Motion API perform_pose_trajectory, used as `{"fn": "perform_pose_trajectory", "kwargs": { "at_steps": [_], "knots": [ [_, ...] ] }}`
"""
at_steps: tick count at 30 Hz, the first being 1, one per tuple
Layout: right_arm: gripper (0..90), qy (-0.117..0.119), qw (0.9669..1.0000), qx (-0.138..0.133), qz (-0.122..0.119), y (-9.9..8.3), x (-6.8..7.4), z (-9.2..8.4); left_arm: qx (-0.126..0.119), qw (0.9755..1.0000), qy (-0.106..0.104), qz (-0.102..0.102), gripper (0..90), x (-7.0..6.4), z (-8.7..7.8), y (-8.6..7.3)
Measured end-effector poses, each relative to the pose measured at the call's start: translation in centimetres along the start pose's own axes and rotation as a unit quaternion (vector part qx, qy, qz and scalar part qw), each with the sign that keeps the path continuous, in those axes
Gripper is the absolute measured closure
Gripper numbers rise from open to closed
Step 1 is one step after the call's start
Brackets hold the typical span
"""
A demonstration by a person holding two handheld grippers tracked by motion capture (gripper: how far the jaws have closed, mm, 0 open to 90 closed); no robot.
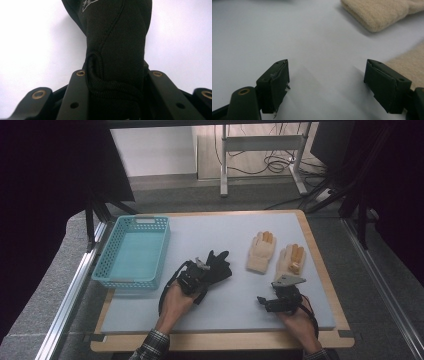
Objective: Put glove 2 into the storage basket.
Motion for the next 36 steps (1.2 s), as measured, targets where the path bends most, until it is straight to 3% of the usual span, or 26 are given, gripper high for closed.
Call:
{"fn": "perform_pose_trajectory", "kwargs": {
  "at_steps": [11,18,20,21,22,23,24,27,30,32,34,35,36],
  "knots": [
    [20.0,0.000,1.0000,0.000,0.000,0.0,0.0,0.0,-0.022,0.9987,0.015,-0.043,68.0,4.1,-3.7,1.8],
    [20.0,0.000,1.0000,0.000,0.000,0.0,0.0,0.0,-0.028,0.9959,0.043,-0.074,68.1,7.7,-6.5,2.3],
    [20.0,0.000,1.0000,0.000,0.001,0.0,0.0,0.0,-0.024,0.9945,0.058,-0.084,68.1,8.7,-6.9,2.3],
    [20.0,0.000,1.0000,0.000,0.000,0.0,0.0,0.0,-0.021,0.9929,0.071,-0.093,68.1,9.8,-7.3,2.1],
    [20.0,0.000,1.0000,0.000,0.000,0.0,0.0,0.0,-0.021,0.9929,0.071,-0.093,68.0,9.8,-7.3,2.1],
    [20.1,0.000,1.0000,0.000,0.000,0.0,0.0,0.0,-0.019,0.9910,0.083,-0.103,68.0,11.0,-7.7,1.7],
    [20.1,0.000,1.0000,0.000,0.000,0.0,0.0,0.0,-0.019,0.9910,0.083,-0.103,68.0,11.0,-7.7,1.7],
    [20.1,0.000,1.0000,0.000,0.000,0.0,0.0,0.0,-0.015,0.9883,0.097,-0.116,67.9,12.7,-8.2,1.1],
    [20.0,0.000,1.0000,0.000,0.000,0.0,0.0,0.0,-0.011,0.9841,0.118,-0.132,67.7,15.0,-8.9,0.2],
    [20.1,0.000,1.0000,0.000,0.000,0.0,0.0,0.0,-0.010,0.9832,0.123,-0.134,67.6,15.5,-9.0,0.1],
    [20.0,0.000,1.0000,0.000,0.000,0.0,0.0,0.0,-0.007,0.9805,0.133,-0.144,67.6,16.7,-9.2,-0.5],
    [20.1,0.000,1.0000,0.000,0.000,0.0,0.0,0.0,0.002,0.9774,0.145,-0.154,67.5,17.8,-9.2,-1.0],
    [20.1,0.000,1.0000,0.000,0.000,0.0,0.0,0.0,0.002,0.9774,0.145,-0.154,67.4,17.8,-9.2,-1.0]
  ]
}}
Point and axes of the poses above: each handheld gripper's, and its own axes: z roughly forward along the jaws, y roughly out of its top, x roughly to its left, the point moved 1 cm from there along z, roughly forward along the jaws, and after that the axes turned 4 degrees about y, right-handed, at the moved point
